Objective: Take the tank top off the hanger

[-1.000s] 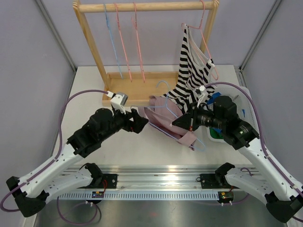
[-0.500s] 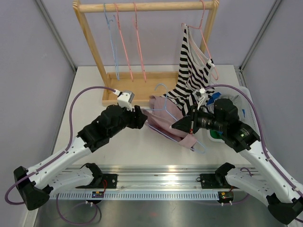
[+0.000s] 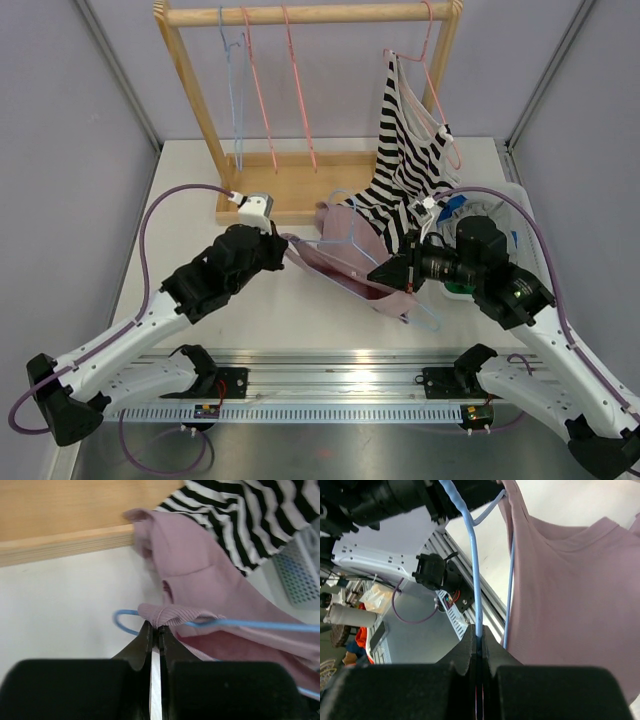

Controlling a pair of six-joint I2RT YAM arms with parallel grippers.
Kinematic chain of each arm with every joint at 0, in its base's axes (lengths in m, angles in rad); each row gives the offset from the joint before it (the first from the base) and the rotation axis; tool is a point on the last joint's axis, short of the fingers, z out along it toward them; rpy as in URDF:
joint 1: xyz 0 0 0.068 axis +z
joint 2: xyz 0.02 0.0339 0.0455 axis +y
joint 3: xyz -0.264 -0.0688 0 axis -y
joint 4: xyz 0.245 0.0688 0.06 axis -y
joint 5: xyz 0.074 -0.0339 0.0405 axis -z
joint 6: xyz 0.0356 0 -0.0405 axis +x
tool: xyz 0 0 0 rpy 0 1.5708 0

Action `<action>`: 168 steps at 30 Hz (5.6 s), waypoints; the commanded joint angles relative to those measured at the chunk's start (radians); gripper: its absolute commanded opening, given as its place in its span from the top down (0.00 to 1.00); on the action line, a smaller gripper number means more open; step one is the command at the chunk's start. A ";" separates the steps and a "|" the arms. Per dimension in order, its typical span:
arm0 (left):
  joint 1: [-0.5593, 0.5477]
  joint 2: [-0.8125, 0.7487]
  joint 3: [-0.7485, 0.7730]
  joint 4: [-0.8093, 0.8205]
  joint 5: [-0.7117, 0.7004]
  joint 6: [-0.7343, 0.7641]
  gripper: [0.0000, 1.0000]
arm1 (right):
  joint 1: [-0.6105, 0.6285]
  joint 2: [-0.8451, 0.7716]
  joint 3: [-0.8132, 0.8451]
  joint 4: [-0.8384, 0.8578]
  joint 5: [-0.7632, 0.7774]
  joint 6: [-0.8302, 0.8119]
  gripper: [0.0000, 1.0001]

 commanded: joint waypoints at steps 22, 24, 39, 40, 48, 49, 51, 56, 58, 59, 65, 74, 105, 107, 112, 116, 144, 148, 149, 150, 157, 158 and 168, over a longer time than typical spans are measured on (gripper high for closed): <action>0.065 -0.127 -0.020 0.078 0.543 -0.080 1.00 | 0.013 -0.382 -0.074 0.322 0.014 -0.080 1.00; 0.050 -0.161 -0.100 0.179 0.652 -0.100 1.00 | 0.013 -0.405 -0.157 0.475 0.105 -0.047 1.00; -0.030 -0.226 -0.172 -0.046 0.372 -0.091 1.00 | 0.015 -0.215 -0.178 0.863 0.688 -0.260 1.00; -0.030 -0.232 -0.163 -0.069 0.369 -0.091 1.00 | 0.013 -0.215 -0.203 0.883 0.688 -0.261 1.00; -0.031 -0.286 -0.065 -0.263 0.241 -0.076 0.90 | 0.013 0.094 0.191 0.279 0.785 -0.169 1.00; -0.030 -0.286 -0.048 -0.277 0.235 -0.068 0.87 | 0.013 0.123 0.217 0.281 0.792 -0.184 1.00; -0.031 -0.283 -0.011 -0.303 0.241 -0.042 0.73 | 0.015 0.231 0.314 0.249 0.846 -0.212 1.00; -0.031 -0.276 0.033 -0.354 0.284 0.009 0.37 | 0.013 0.465 0.583 0.193 0.880 -0.238 1.00; -0.031 -0.292 0.044 -0.382 0.284 0.030 0.29 | 0.013 0.571 0.697 0.170 0.897 -0.249 1.00; -0.031 -0.299 0.044 -0.388 0.284 0.044 0.27 | 0.013 0.629 0.732 0.158 0.904 -0.254 1.00; -0.031 -0.399 -0.022 -0.356 0.270 0.083 0.01 | 0.019 0.815 0.970 0.111 0.903 -0.267 1.00; -0.031 -0.441 -0.053 -0.324 0.270 0.075 0.01 | 0.056 0.887 1.066 0.132 0.905 -0.278 1.00; -0.066 -0.147 -0.047 -0.158 0.071 -0.077 0.01 | 0.134 1.015 1.304 -0.031 0.974 -0.267 0.51; -0.100 -0.085 -0.050 -0.091 0.063 -0.078 0.01 | 0.134 0.909 1.244 -0.019 0.983 -0.277 0.21; -0.156 0.157 -0.016 0.023 0.048 -0.065 0.01 | 0.134 0.635 1.015 -0.034 0.971 -0.289 0.01; -0.185 0.355 0.041 0.084 0.036 -0.057 0.01 | 0.133 0.403 0.749 -0.037 0.897 -0.251 0.00; -0.346 0.592 0.216 0.095 0.154 -0.029 1.00 | 0.133 -0.302 0.226 -0.331 0.869 -0.139 0.00; -0.376 0.546 0.331 0.080 0.151 0.018 1.00 | 0.134 -0.361 0.288 -0.390 0.957 -0.122 0.00; -0.387 0.544 0.393 0.078 0.157 0.027 1.00 | 0.134 -0.370 0.317 -0.397 0.963 -0.125 0.01; -0.392 0.549 0.426 0.078 0.157 0.035 1.00 | 0.134 -0.376 0.331 -0.403 0.963 -0.125 0.01; -0.406 0.722 0.830 0.058 0.206 0.116 1.00 | 0.134 -0.389 0.472 -0.499 0.997 -0.138 0.01; -0.404 0.753 0.893 0.058 0.212 0.125 1.00 | 0.133 -0.386 0.499 -0.506 1.001 -0.139 0.01; -0.386 1.174 1.412 0.307 0.160 0.241 1.00 | 0.134 -0.360 0.618 -0.562 1.015 -0.175 0.01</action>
